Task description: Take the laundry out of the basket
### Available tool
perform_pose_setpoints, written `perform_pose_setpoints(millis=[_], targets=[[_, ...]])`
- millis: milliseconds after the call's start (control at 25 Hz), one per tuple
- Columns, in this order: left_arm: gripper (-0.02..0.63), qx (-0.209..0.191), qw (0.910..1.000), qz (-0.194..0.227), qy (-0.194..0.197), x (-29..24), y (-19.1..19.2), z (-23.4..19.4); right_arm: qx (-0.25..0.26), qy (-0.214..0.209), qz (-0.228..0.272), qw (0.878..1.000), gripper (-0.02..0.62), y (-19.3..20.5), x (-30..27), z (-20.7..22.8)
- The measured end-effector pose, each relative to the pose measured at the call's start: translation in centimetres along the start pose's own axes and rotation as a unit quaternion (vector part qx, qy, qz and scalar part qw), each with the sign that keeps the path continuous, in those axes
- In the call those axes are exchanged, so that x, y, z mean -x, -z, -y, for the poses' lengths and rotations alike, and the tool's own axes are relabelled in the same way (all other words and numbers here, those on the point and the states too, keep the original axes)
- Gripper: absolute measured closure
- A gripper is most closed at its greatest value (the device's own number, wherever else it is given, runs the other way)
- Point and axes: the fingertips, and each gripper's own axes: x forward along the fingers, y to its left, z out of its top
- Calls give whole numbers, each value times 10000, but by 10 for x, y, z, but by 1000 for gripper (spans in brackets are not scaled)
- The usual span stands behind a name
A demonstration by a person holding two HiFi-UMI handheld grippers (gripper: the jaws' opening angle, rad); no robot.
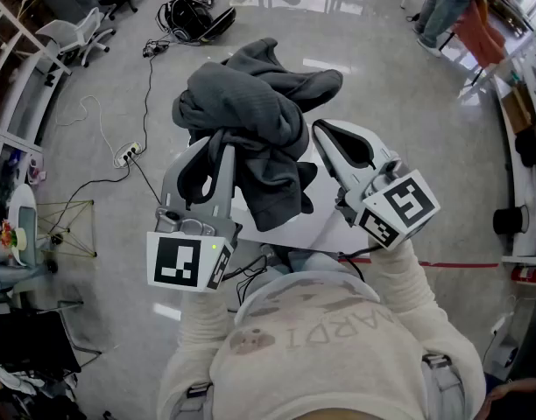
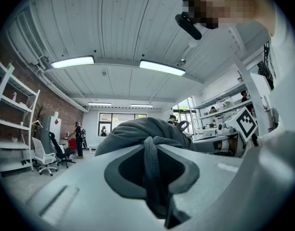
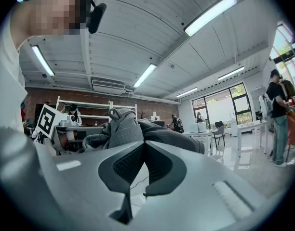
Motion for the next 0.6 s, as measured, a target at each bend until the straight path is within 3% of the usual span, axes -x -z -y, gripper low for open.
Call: perform_pose_setpoints(millis=[600], targets=[[555, -116, 9999, 29, -108, -1, -5, -4, 30, -66, 3, 10000, 568, -4, -5, 1]])
